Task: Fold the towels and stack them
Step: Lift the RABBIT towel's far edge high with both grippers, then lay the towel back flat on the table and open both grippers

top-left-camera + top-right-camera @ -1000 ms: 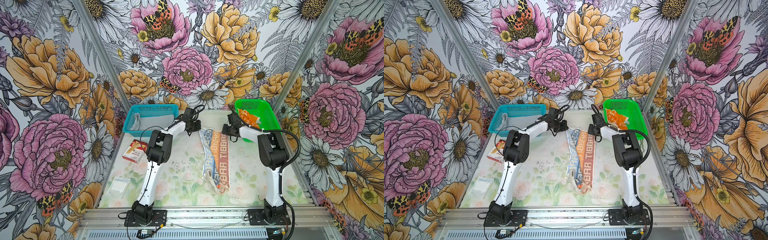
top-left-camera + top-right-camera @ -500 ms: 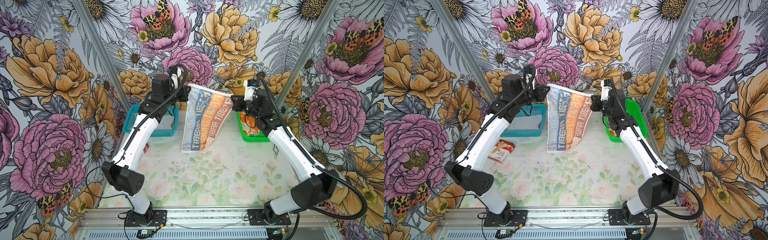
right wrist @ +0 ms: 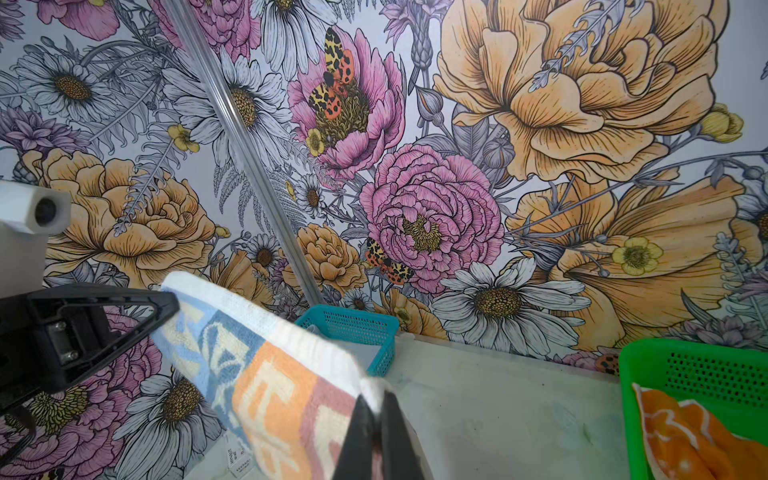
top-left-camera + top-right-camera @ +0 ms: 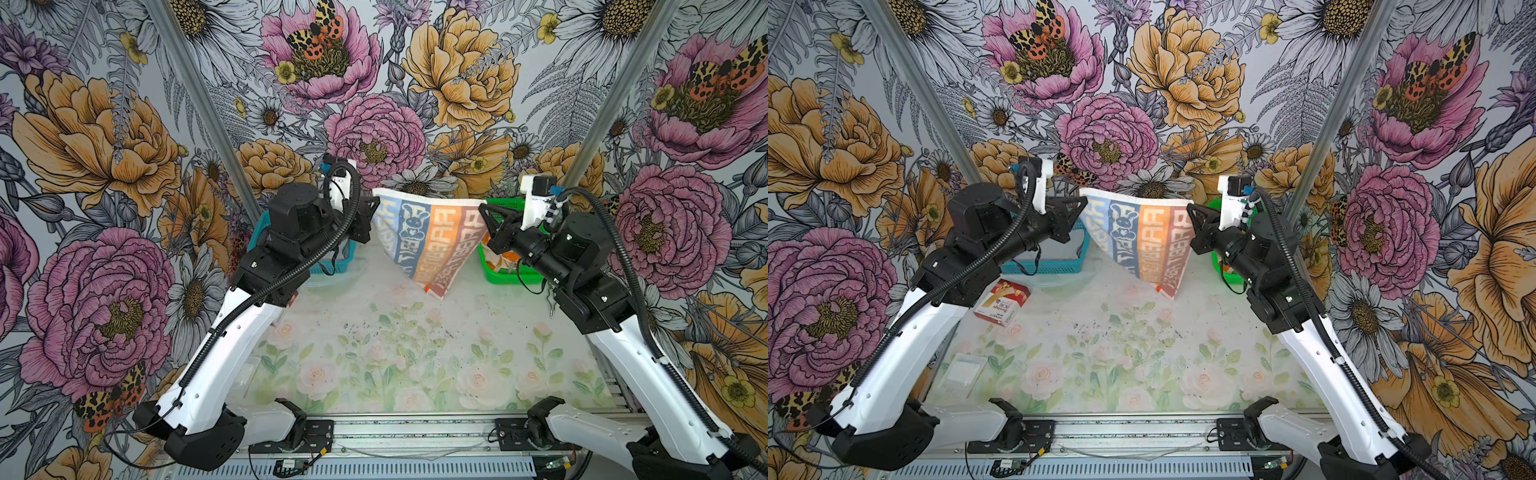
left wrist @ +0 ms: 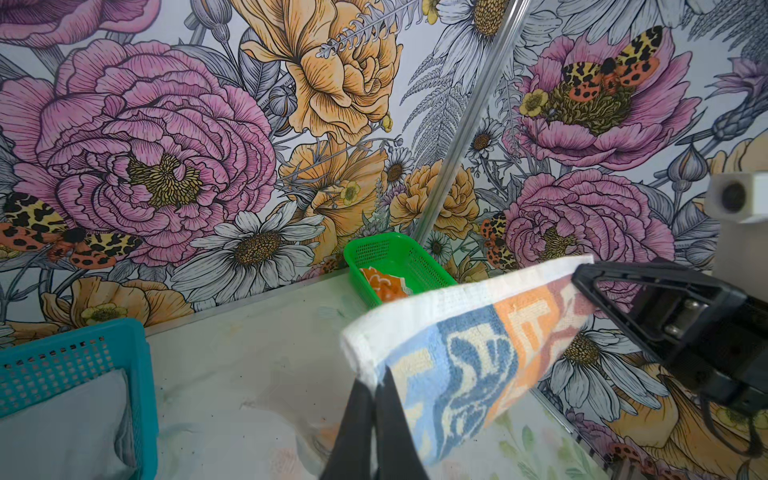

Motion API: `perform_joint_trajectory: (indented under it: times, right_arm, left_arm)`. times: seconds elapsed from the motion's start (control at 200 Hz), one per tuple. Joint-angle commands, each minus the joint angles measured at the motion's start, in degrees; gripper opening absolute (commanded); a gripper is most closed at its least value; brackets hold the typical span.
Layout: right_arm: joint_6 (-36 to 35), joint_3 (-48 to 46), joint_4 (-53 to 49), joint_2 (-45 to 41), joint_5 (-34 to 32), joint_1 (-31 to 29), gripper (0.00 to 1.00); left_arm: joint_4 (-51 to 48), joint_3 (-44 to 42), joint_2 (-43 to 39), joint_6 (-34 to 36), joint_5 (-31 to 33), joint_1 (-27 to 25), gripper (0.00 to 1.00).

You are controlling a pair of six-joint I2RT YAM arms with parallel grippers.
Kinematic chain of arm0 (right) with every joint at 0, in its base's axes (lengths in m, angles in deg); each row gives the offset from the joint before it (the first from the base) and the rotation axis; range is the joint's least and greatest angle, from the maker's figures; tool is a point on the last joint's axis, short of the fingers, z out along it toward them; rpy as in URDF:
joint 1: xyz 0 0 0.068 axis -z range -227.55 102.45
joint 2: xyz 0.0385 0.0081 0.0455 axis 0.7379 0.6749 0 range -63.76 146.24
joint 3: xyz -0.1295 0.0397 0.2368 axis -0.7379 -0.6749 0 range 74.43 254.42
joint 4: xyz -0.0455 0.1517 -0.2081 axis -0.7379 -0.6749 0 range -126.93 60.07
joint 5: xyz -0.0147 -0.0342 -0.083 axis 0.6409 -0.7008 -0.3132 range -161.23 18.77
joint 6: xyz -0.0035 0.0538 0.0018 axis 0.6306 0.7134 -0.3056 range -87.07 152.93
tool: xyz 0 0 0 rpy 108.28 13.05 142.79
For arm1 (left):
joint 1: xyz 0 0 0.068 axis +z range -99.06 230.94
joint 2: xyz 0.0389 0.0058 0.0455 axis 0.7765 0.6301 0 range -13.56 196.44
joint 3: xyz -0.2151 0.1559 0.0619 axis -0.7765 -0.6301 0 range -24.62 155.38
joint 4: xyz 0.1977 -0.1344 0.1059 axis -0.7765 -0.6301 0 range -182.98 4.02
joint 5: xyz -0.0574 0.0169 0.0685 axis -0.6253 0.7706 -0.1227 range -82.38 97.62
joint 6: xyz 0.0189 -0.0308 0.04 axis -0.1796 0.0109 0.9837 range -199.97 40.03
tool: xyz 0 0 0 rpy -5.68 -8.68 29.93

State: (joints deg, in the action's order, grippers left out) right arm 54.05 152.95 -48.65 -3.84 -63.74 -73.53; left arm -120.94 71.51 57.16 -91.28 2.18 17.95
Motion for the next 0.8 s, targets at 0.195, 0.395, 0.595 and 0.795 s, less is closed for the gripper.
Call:
perform_joint_trajectory:
  times: [0.195, 0.395, 0.595, 0.795]
  right_arm:
    - [3.1, -5.3, -2.4, -10.6, -1.9, -2.8, 0.0]
    - [0.7, -8.9, -2.6, -7.4, -4.7, -2.7, 0.0]
    - [-1.2, -9.9, -1.8, 2.1, -7.2, -1.5, 0.0]
    - [0.1, -13.4, 6.2, 13.4, -3.8, 3.8, 0.0]
  left_arm:
    - [1.2, -7.6, -11.1, 1.2, 12.1, -11.7, 0.0]
    - [2.8, -14.8, -10.9, -0.3, 12.6, -7.9, 0.0]
    - [7.7, -22.0, -5.0, -3.4, 5.5, 3.0, 0.0]
    - [15.1, -26.4, 4.5, -4.2, -0.4, 9.0, 0.0]
